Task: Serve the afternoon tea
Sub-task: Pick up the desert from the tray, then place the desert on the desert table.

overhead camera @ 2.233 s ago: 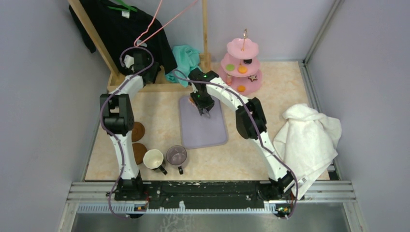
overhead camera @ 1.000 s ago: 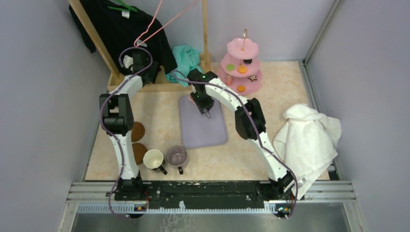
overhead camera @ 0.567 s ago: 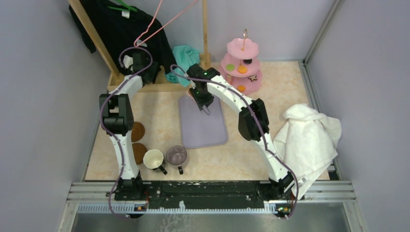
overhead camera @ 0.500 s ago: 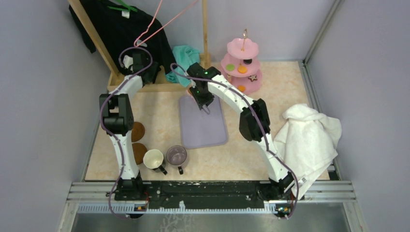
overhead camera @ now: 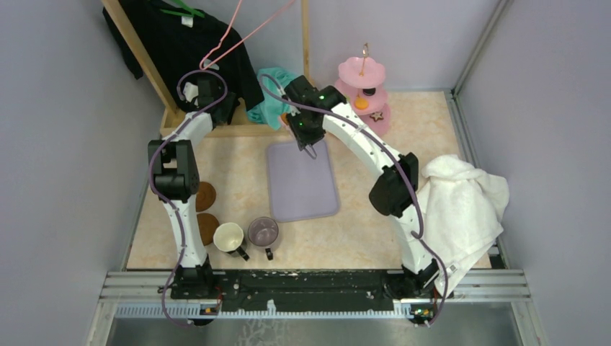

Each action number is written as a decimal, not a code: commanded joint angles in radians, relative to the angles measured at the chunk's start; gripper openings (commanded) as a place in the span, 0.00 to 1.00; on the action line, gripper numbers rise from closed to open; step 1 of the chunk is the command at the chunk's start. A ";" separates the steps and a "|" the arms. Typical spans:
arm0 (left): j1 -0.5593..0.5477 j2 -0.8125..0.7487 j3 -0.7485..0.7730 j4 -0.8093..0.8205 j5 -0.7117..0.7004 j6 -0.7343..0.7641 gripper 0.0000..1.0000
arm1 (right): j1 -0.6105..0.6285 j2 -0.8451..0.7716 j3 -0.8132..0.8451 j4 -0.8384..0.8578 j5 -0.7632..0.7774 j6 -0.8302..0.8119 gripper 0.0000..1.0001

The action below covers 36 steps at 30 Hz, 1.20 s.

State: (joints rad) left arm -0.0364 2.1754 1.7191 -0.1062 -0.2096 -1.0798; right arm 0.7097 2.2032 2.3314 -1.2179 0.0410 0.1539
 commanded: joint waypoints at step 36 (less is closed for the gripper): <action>0.007 0.060 0.059 -0.004 -0.013 0.031 0.71 | -0.314 -0.274 0.038 0.010 0.146 0.017 0.11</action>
State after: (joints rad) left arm -0.0364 2.2166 1.7405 -0.1081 -0.2104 -1.0676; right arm 0.4271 1.9884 2.3821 -1.2575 0.1791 0.1837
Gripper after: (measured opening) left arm 0.713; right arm 0.332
